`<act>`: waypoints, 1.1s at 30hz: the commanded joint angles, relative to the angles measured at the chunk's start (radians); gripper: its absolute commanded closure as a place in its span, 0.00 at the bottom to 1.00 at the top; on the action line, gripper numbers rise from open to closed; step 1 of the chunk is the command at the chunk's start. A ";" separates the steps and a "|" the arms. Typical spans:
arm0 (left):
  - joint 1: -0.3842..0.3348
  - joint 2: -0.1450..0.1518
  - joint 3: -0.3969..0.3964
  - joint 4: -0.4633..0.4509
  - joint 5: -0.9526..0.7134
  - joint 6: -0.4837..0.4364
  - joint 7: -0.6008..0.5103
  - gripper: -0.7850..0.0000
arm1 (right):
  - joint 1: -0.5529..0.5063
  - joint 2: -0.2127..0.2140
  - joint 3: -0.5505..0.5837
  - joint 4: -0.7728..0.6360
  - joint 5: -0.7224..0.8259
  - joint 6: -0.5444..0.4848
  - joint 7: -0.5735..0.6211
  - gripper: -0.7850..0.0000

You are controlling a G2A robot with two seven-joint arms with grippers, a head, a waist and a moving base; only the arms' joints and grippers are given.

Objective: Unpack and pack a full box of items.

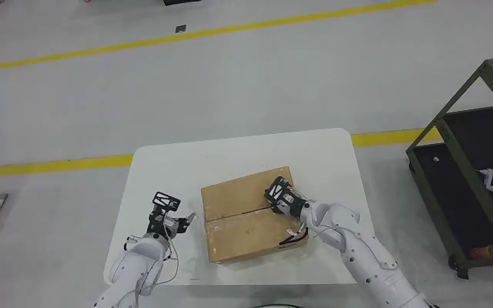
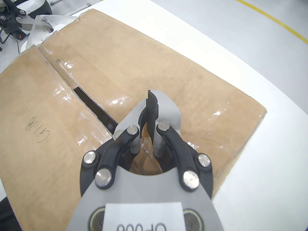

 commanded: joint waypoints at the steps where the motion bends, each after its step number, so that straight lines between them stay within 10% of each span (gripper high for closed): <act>1: 0.006 0.000 -0.004 -0.016 -0.009 -0.007 0.008 0.00 | 0.001 -0.001 -0.001 0.002 0.000 0.000 0.000 1.00; 23: 0.004 -0.006 0.030 -0.158 -0.029 -0.099 0.028 0.00 | 0.007 -0.003 0.016 0.016 0.007 -0.008 -0.008 1.00; 33: 0.085 0.009 -0.075 -0.114 0.038 -0.097 -0.019 0.00 | 0.016 -0.006 0.010 0.032 0.011 -0.015 -0.009 1.00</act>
